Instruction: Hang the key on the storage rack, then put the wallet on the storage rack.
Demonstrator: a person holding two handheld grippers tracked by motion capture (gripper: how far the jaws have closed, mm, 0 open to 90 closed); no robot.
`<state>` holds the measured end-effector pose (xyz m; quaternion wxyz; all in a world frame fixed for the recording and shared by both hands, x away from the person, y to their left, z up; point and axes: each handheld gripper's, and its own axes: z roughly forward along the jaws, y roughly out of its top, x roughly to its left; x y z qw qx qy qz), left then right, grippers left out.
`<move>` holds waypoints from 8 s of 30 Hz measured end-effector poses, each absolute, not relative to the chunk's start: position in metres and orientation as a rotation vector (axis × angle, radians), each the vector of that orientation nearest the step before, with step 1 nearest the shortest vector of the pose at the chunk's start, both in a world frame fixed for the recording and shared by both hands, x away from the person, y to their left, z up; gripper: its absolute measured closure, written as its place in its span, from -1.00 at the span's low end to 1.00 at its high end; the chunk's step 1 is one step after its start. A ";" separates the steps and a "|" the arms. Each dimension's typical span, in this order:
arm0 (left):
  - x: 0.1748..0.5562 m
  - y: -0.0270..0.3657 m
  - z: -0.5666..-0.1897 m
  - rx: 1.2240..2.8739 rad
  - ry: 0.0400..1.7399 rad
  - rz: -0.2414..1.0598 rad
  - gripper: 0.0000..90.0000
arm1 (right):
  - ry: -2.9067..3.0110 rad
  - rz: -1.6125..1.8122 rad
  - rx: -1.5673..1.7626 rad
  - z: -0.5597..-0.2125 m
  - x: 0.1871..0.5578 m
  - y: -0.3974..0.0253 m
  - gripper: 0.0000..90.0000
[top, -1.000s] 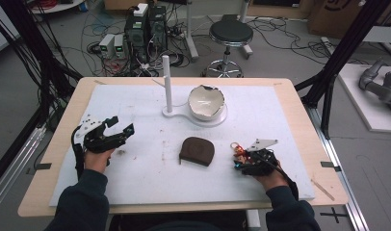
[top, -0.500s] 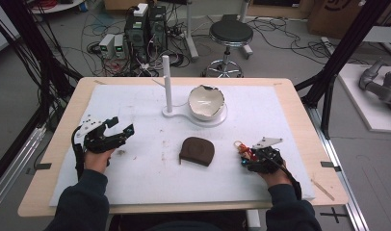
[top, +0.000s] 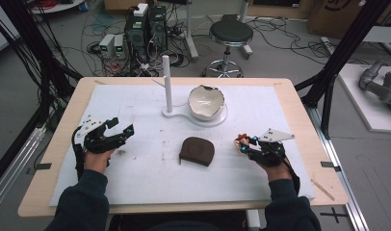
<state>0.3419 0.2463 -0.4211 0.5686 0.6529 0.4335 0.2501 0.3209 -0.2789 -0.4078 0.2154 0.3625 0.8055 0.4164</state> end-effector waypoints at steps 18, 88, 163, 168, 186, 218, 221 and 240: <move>0.343 0.246 -0.422 1.533 1.020 0.581 -0.44 | 2.137 1.343 0.895 -0.366 0.361 -0.248 0.54; 0.344 0.247 -0.423 1.526 1.016 0.572 -0.43 | 2.085 1.711 0.619 -0.246 0.463 -0.089 0.54; 0.347 0.225 -0.419 1.579 0.935 0.454 -0.51 | 2.313 1.315 1.011 -0.414 0.364 -0.264 -0.51; 0.344 0.220 -0.419 1.593 0.927 0.453 -0.49 | 2.379 1.354 0.987 -0.419 0.363 -0.250 -0.51; 0.345 0.206 -0.426 1.649 0.908 0.421 -0.49 | 2.635 1.355 0.959 -0.449 0.372 -0.203 -0.57; 0.351 0.141 -0.439 1.802 0.792 0.108 -0.51 | 2.573 1.354 0.350 -0.428 0.353 -0.183 0.30; 0.350 0.134 -0.440 1.827 0.763 0.083 -0.46 | 2.562 1.371 0.322 -0.427 0.352 -0.182 0.34; 0.346 0.117 -0.442 1.908 0.693 0.086 0.17 | 2.572 1.391 0.400 -0.428 0.353 -0.179 0.34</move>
